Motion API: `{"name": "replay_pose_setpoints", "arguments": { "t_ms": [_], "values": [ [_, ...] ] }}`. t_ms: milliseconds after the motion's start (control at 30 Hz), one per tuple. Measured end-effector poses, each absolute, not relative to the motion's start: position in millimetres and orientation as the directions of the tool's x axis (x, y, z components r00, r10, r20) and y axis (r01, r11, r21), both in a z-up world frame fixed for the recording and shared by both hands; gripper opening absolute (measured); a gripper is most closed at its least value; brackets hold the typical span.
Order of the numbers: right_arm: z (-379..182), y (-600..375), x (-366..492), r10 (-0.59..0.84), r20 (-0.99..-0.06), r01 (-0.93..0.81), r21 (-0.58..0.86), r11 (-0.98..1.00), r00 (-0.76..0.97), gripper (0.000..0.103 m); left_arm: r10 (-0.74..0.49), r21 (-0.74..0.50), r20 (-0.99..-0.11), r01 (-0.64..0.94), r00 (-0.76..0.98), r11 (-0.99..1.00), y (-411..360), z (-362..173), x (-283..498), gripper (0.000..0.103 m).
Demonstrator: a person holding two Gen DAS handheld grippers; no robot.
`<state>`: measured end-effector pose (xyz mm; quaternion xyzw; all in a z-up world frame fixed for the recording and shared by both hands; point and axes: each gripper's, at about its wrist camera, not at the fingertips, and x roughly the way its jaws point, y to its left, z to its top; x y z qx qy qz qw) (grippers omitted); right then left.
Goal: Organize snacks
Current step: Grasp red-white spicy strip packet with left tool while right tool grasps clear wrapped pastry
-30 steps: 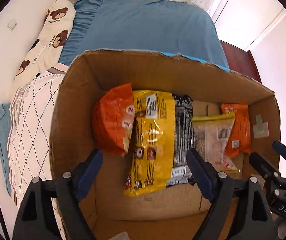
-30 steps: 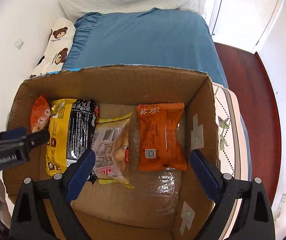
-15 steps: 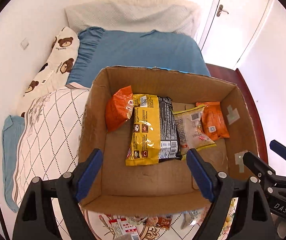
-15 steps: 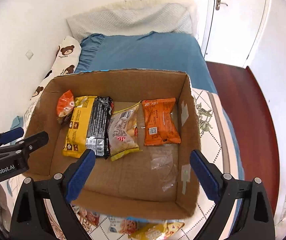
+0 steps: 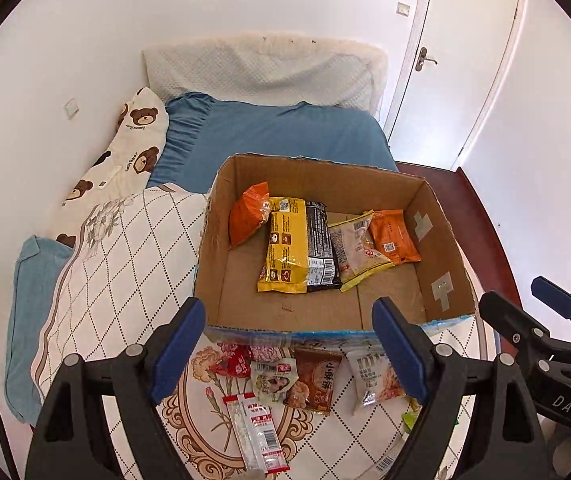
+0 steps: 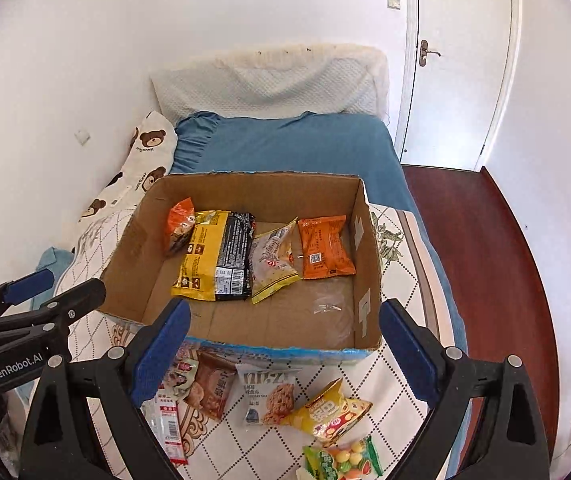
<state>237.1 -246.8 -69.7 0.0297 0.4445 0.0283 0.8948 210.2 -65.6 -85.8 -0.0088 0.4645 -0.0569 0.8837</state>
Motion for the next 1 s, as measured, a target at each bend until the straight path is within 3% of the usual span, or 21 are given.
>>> {"name": "replay_pose_setpoints", "arguments": {
  "t_ms": [200,367,600,900,967,1000],
  "values": [
    [-82,-254,206,0.138,-0.821,0.004,0.168,0.986,0.553,0.097,-0.083,-0.064,-0.853,0.054,0.515,0.996,-55,-106,180,0.085],
    [-143,-268,188,0.224,-0.884,0.080,0.280,0.957,0.411,0.097,-0.055,-0.054,-0.933,0.014,0.356,0.998,-39,-176,166,0.085],
    [-230,-283,136,0.241,-0.940,0.246,0.300,0.922,0.241,0.097,-0.130,-0.134,-0.990,-0.079,0.064,0.988,-25,-286,159,0.085],
    [-304,-286,101,0.297,-0.950,0.395,0.309,0.865,0.093,0.097,-0.059,-0.058,-0.998,-0.041,-0.022,0.997,-41,-343,160,0.085],
    [-316,-276,103,0.280,-0.958,0.355,0.282,0.892,0.059,0.089,-0.056,-0.056,-0.998,-0.052,-0.005,0.997,-39,-340,154,0.076],
    [-321,-268,104,0.251,-0.967,0.321,0.251,0.913,0.043,0.089,-0.061,-0.061,-0.998,-0.055,0.000,0.997,-38,-338,148,0.065]
  ]
}}
